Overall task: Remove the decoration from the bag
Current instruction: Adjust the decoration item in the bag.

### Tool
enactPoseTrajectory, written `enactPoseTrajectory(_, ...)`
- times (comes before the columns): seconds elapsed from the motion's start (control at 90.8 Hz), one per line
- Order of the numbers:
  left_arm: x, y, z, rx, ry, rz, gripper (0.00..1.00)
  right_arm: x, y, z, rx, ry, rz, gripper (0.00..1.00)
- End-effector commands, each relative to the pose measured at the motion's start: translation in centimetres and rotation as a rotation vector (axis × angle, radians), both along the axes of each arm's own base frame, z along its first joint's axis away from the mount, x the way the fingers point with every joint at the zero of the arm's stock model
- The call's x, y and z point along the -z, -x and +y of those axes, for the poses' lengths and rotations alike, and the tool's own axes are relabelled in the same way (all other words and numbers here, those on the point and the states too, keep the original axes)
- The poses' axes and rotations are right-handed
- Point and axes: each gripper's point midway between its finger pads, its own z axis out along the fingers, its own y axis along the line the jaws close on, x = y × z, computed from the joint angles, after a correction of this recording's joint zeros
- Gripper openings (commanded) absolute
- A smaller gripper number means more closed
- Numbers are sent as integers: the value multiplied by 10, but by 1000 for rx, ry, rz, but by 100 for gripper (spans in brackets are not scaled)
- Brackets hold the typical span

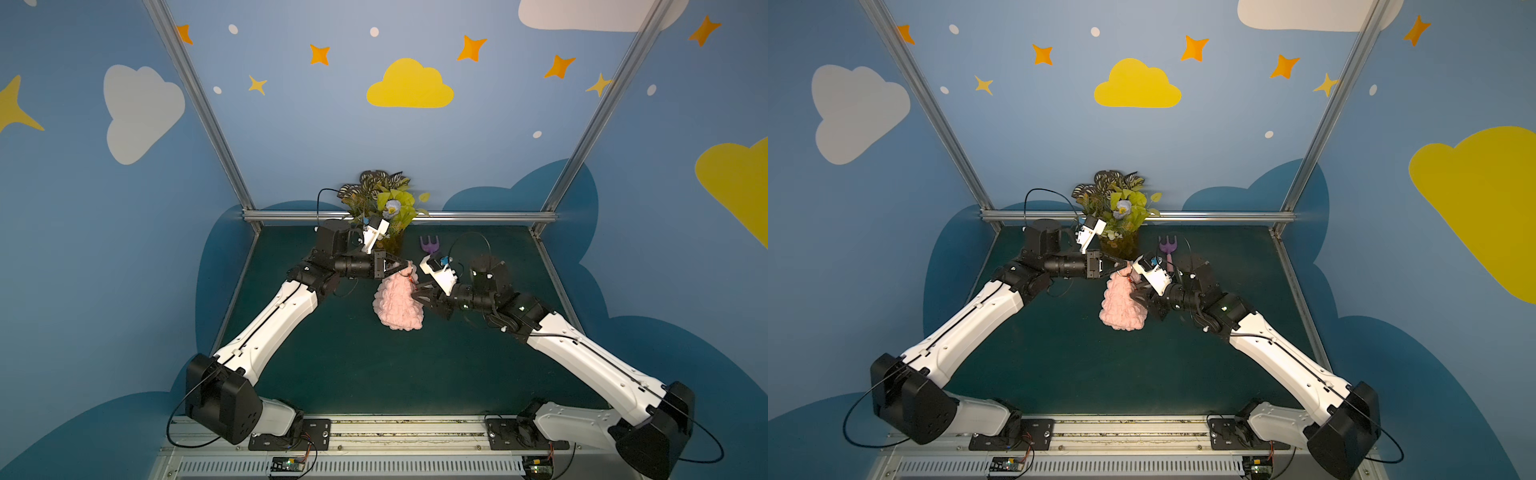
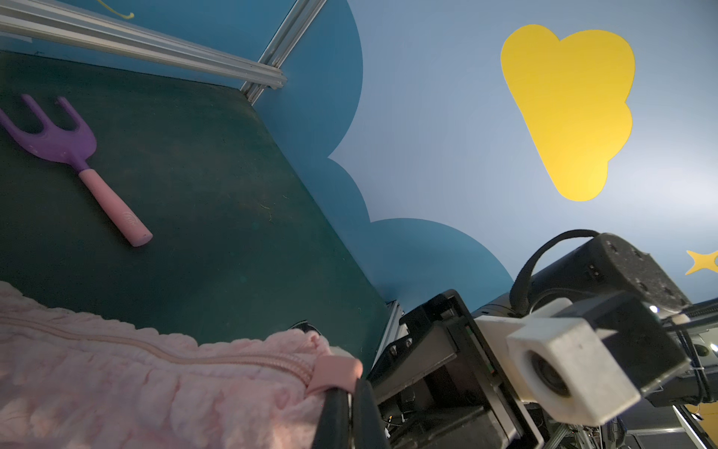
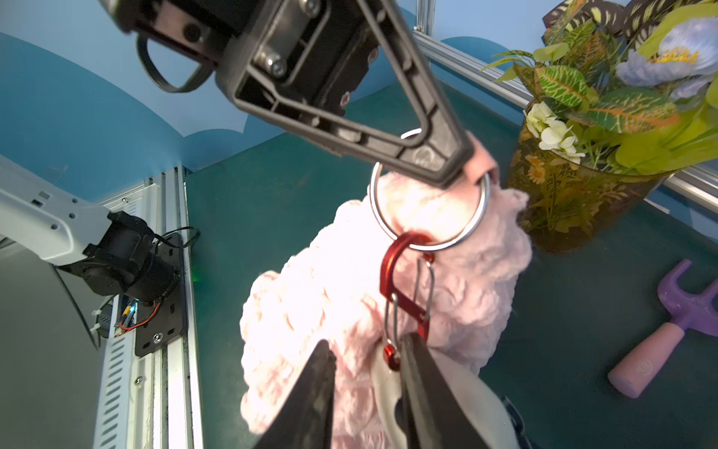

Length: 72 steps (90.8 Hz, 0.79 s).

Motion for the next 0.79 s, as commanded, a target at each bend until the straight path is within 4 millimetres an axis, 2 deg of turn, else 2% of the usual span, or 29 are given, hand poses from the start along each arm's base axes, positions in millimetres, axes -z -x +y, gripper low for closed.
enactPoseTrajectory(0.0, -28, 0, -2, 44, 60, -124, 2, -11, 10, -5, -41, -62, 51, 32)
enactPoseTrajectory(0.132, -28, 4, -1, 77, 71, -156, 2, -29, 8, -14, -52, -125, 59, 33)
enactPoseTrajectory(0.253, -27, 8, -1, 105, 73, -168, 2, -45, -8, -29, -9, -222, 60, 33)
enactPoseTrajectory(0.363, -28, 11, -2, 128, 82, -179, 2, -53, -15, -31, -22, -273, 81, 34)
enactPoseTrajectory(0.617, -29, 8, -4, 145, 97, -189, 2, -46, -19, -14, -104, -307, 191, 38)
enactPoseTrajectory(0.782, -29, 3, -5, 134, 104, -197, 3, -39, -6, -2, -205, -308, 280, 38)
